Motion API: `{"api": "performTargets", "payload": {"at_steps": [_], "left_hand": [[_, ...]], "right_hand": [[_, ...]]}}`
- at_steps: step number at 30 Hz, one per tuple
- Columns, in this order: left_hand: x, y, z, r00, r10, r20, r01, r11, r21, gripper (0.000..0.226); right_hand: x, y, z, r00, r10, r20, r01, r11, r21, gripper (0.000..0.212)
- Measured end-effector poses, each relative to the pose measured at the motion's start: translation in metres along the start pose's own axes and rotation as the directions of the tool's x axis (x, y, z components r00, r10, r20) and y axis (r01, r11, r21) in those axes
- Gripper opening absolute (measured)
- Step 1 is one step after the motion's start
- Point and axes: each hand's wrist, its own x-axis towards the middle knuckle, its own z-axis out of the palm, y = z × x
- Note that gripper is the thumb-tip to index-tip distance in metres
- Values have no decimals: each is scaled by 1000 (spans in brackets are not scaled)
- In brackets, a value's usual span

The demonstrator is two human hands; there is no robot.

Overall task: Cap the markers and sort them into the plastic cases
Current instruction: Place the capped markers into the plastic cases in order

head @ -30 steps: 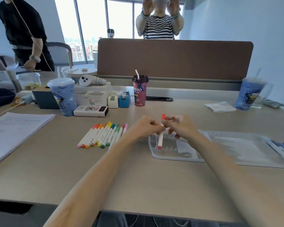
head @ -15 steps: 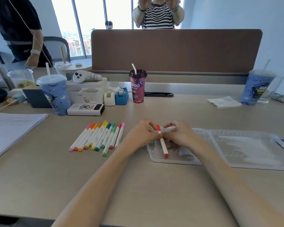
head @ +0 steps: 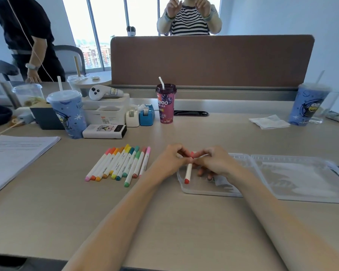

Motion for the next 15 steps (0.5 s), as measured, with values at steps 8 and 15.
{"api": "performTargets", "payload": {"at_steps": [8,15], "left_hand": [[0,-6,6,997,63,-45,-63,998,-10,15],[-1,-8,8,999,44,-30,-43,999,9,14]], "right_hand": [[-8,-7,-3,999,42,21,-44,995,88,20],[-11,-5,-4,1000,28,-1,-28,998,64,19]]}}
